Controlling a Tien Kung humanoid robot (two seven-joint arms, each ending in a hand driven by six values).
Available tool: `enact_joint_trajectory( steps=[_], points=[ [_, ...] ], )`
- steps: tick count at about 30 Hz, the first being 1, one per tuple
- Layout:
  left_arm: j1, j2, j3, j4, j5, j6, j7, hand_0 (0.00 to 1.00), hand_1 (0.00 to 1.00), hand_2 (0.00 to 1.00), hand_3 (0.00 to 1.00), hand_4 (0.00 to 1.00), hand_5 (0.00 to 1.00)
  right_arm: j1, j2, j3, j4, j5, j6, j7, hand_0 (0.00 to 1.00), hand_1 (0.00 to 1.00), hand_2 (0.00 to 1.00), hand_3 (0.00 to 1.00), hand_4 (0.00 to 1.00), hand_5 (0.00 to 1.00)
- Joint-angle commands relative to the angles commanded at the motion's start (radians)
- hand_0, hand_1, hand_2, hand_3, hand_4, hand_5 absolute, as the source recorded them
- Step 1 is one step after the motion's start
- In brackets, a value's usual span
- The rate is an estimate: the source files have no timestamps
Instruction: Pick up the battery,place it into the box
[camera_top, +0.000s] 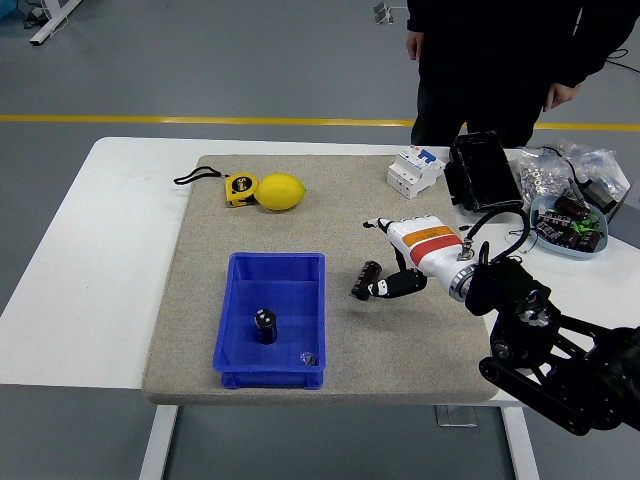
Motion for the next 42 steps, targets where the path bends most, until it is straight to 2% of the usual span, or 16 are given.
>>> enact_joint_trajectory(
  steps=[12,19,20,34,42],
  points=[
    [0.003,0.000,-0.011,0.000,0.022,-0.003,0.006,0.759,0.709,0.732,0.631,0.703,0.616,-0.014,0.082,-0.012,-0.103,-0.008,-0.010,-0.067,0.216,0.162,0.263,0.789,0.998,0.593],
    [-0.003,-0.002,-0.002,0.000,0.007,-0.002,0.001,0.760,0.708,0.732,0.631,0.702,0.616,-0.005,0.102,0.003,-0.141,-0.004,-0.012,-0.096,0.217,0.159,0.256,0.766,0.998,0.616],
    [-0.003,-0.002,-0.001,0.000,0.005,-0.002,0.001,0.759,0.709,0.732,0.631,0.702,0.617,-0.005,0.103,0.002,-0.144,-0.001,-0.011,-0.098,0.210,0.151,0.250,0.737,0.998,0.631],
    [-0.003,-0.001,0.000,0.000,0.002,-0.004,0.001,0.760,0.708,0.732,0.631,0.702,0.618,-0.006,0.107,-0.001,-0.116,0.035,0.026,-0.111,0.213,0.154,0.250,0.762,0.998,0.645],
    [-0.003,-0.001,0.004,0.000,-0.001,-0.004,0.002,0.759,0.708,0.732,0.631,0.702,0.618,-0.008,0.132,-0.005,-0.143,0.039,0.036,-0.119,0.222,0.161,0.262,0.794,0.998,0.660]
  ],
)
